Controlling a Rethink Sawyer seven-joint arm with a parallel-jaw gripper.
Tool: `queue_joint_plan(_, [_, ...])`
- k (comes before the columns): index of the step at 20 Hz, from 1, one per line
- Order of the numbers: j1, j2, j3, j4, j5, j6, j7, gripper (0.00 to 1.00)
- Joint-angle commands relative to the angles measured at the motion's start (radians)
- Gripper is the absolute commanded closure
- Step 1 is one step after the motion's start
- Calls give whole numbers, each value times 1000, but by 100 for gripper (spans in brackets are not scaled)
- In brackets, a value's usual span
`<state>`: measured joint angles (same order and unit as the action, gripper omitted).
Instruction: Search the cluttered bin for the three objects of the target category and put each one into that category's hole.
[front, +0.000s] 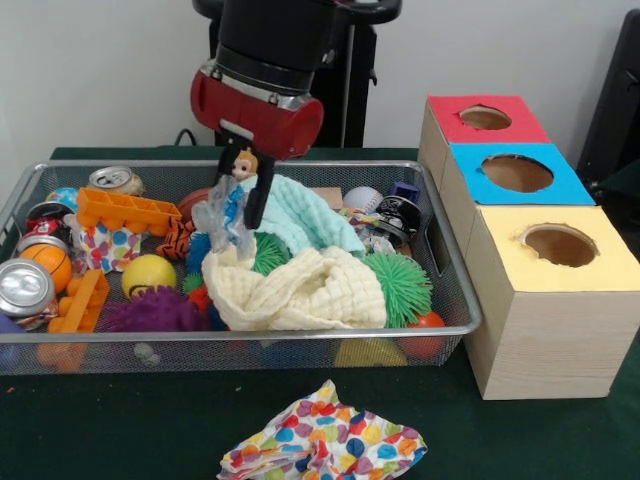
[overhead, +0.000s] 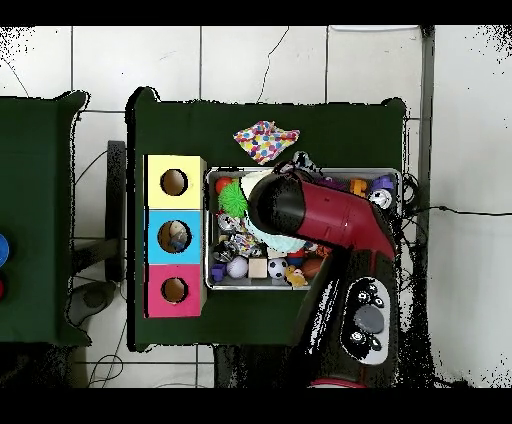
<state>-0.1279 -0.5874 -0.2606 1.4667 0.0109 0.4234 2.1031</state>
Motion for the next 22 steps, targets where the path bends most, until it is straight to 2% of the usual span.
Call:
queue_joint_plan(1, [24, -4, 111, 45, -40, 32, 16, 100])
queue_joint_plan(6, [23, -29, 132, 77, -24, 33, 27, 100])
queue_joint_plan(16, [-4, -117, 242, 146, -15, 65, -31, 100])
queue_joint_plan(22, [2, -164, 269, 189, -4, 77, -1, 100])
